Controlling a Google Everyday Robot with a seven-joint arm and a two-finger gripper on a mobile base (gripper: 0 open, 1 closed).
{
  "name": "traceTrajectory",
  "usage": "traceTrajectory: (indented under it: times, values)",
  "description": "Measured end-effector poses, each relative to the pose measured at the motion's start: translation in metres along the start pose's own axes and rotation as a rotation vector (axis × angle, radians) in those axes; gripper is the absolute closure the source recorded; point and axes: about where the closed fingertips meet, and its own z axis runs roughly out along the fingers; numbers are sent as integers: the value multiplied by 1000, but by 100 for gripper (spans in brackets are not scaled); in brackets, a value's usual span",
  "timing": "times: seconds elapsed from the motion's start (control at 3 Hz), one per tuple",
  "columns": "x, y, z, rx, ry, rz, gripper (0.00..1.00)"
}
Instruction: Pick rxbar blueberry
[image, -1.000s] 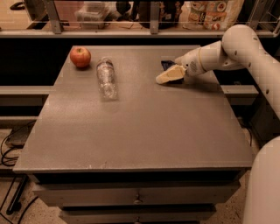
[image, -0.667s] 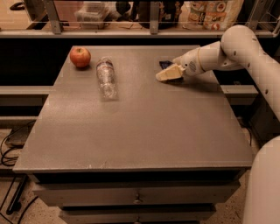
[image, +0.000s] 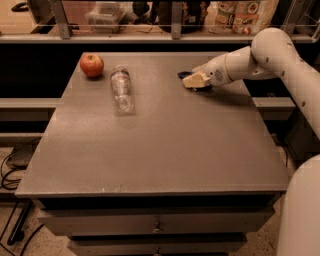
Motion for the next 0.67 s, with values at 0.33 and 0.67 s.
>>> traceTrajectory:
  times: [0.33, 0.67]
  values:
    - [0, 0, 0, 0, 0, 0, 100]
    - [-32, 9, -25, -17, -7, -88, 100]
